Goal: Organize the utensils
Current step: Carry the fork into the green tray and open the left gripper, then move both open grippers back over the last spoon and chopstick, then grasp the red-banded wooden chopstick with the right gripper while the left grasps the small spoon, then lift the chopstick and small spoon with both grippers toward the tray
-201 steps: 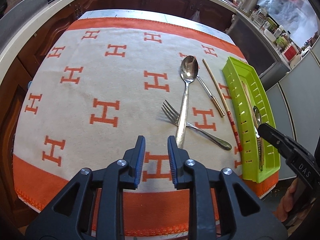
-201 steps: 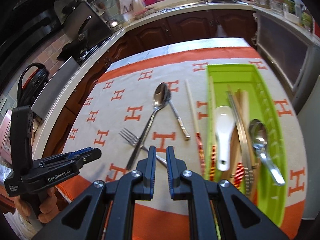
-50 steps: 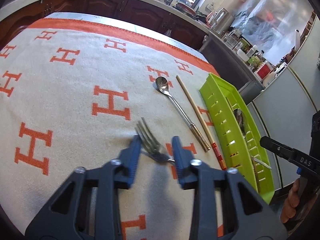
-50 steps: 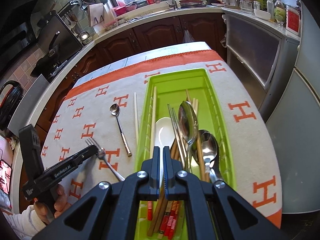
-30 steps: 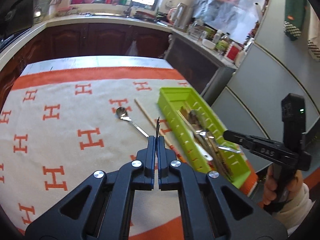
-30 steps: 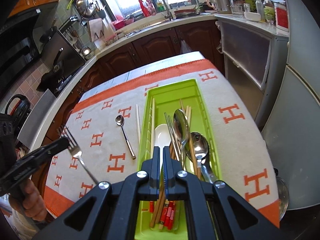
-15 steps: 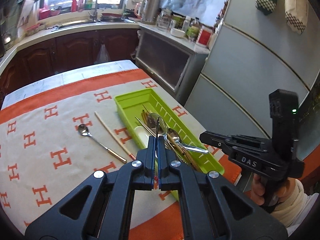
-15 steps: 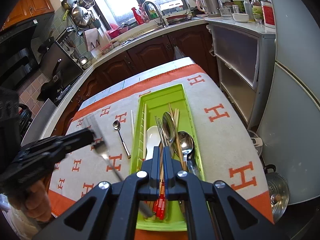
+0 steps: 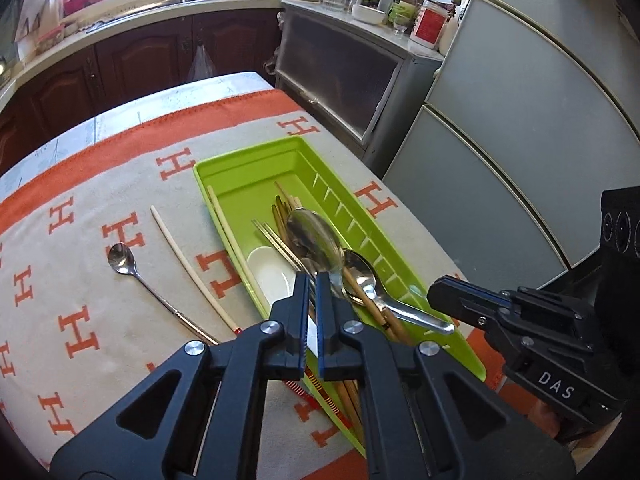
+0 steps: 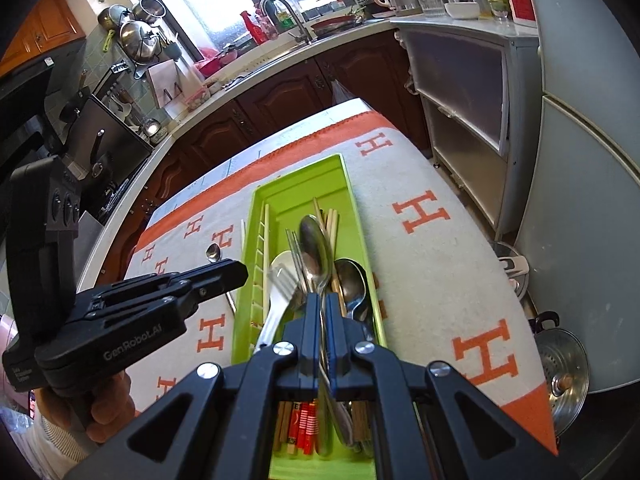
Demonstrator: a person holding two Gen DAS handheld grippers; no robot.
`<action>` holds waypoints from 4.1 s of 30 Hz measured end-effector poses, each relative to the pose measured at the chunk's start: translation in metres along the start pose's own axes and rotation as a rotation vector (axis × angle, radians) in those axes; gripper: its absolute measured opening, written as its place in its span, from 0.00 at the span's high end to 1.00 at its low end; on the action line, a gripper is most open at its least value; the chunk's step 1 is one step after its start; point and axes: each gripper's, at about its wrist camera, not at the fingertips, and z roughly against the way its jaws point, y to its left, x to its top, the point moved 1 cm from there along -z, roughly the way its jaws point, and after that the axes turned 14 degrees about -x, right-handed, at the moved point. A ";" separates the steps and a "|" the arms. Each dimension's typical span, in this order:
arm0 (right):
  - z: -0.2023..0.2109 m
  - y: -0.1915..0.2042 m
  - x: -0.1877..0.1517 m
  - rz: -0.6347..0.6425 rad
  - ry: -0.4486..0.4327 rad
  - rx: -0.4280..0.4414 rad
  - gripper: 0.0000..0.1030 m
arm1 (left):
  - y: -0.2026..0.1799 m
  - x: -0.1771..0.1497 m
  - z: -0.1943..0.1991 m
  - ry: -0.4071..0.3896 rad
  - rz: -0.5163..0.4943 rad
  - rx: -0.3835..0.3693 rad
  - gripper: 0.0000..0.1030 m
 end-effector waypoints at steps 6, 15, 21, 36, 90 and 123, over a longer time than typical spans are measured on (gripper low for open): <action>-0.010 0.002 -0.001 -0.002 0.021 0.018 0.97 | 0.006 -0.003 0.004 -0.004 0.048 0.004 0.70; -0.016 0.014 -0.003 0.015 0.044 0.062 0.97 | 0.014 -0.020 0.037 -0.032 0.066 0.074 0.64; -0.015 0.040 0.001 0.083 0.050 0.087 0.97 | 0.040 -0.034 0.065 -0.054 0.144 0.150 0.63; -0.053 0.132 0.040 0.259 0.192 0.056 0.92 | 0.095 -0.041 0.114 -0.121 0.296 0.290 0.63; -0.103 0.150 0.018 0.174 0.363 0.031 0.95 | 0.163 -0.058 0.062 -0.058 0.468 0.249 0.63; -0.055 0.088 0.022 0.025 0.256 0.169 0.95 | 0.154 -0.054 0.029 -0.141 0.483 0.272 1.00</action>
